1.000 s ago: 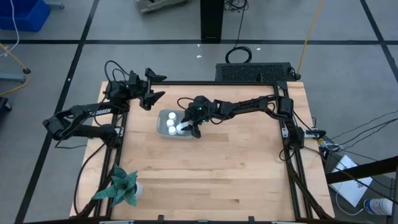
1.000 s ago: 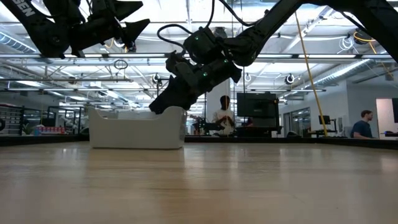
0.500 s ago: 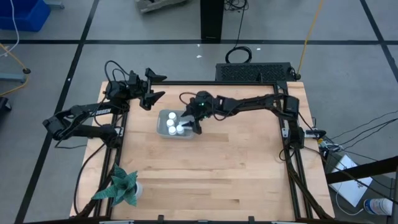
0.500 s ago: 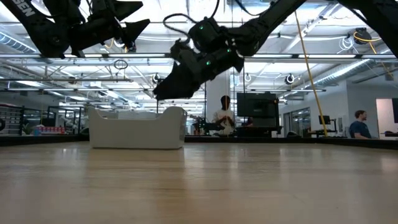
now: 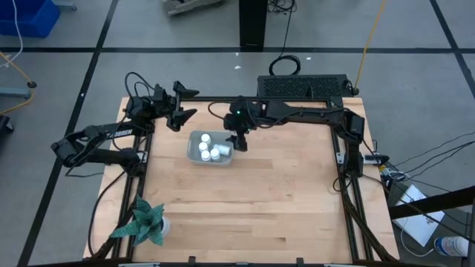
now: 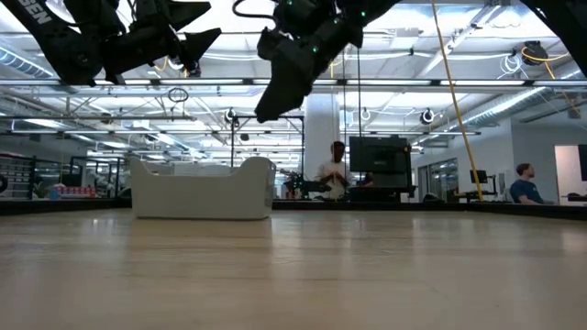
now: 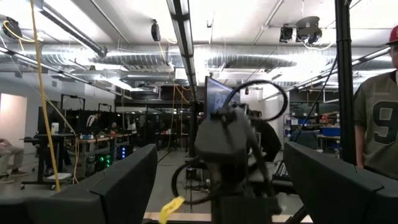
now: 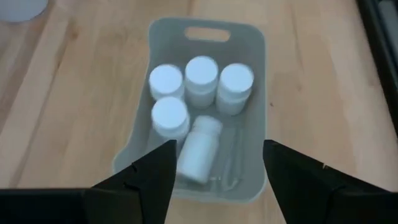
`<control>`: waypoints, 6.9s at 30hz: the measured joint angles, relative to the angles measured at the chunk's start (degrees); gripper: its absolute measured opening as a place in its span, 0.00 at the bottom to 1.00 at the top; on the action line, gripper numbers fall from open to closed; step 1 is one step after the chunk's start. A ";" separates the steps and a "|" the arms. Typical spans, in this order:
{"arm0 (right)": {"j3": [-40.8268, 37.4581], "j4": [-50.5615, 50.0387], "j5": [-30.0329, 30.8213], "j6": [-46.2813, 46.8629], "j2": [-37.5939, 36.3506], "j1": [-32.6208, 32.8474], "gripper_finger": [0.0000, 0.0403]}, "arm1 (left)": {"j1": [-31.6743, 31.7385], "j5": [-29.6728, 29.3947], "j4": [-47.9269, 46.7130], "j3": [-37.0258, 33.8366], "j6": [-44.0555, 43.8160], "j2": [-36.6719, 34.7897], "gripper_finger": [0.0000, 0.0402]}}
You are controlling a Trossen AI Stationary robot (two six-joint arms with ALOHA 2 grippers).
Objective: Pick and place pill bottles into a basket
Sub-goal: Adjust the white pill bottle in the gray bin
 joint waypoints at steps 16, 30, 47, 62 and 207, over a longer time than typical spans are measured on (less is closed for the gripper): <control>3.41 -6.47 -1.70 0.37 6.60 0.44 0.56 | 0.01 -0.08 -2.26 0.00 1.56 -0.02 0.88; 3.42 -2.81 -4.72 2.14 7.00 1.45 0.56 | 0.07 -0.13 -2.47 0.00 1.81 -0.01 0.88; 3.42 -0.80 -6.34 2.25 12.29 1.39 0.56 | 0.07 -0.63 -2.17 0.00 1.65 -0.02 0.87; 3.40 0.22 -7.85 1.88 14.56 1.39 0.56 | 0.07 -0.61 -2.16 0.00 1.70 -0.01 0.87; 4.16 -2.79 0.23 -4.46 17.81 3.51 0.39 | 0.07 -0.39 -2.10 0.00 1.33 0.00 0.88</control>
